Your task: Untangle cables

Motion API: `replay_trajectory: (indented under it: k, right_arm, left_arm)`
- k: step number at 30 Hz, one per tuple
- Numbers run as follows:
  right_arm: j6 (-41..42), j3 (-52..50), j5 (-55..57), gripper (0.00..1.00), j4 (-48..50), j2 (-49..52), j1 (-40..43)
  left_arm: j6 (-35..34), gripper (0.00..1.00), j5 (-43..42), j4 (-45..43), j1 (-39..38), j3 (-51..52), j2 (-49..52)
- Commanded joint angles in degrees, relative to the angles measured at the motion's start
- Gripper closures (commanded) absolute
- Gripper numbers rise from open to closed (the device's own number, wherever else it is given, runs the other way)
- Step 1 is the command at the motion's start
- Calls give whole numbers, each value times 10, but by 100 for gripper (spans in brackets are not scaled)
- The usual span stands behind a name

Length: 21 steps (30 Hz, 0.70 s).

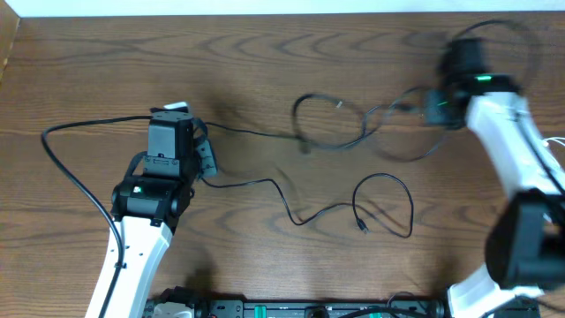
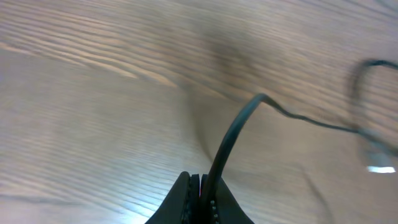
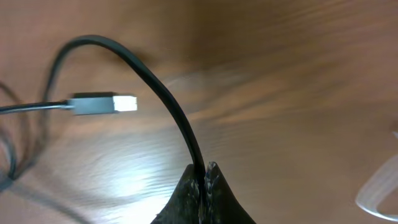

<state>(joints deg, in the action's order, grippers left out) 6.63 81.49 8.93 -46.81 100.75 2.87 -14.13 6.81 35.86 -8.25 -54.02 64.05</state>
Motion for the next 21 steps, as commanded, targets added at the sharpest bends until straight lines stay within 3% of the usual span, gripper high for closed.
replay_trajectory:
  k: [1,9,21]
  right_arm:
    - [37,13,21,99,-9,-43,63]
    - [69,13,9,99,-14,-90,190]
    - [133,13,80,99,-23,-90,264]
  left_arm:
    - [-32,92,75,-6,17,-6,2]
    - [-116,92,122,-34,57,-6,2]
    - [-141,92,147,-38,58,-6,2]
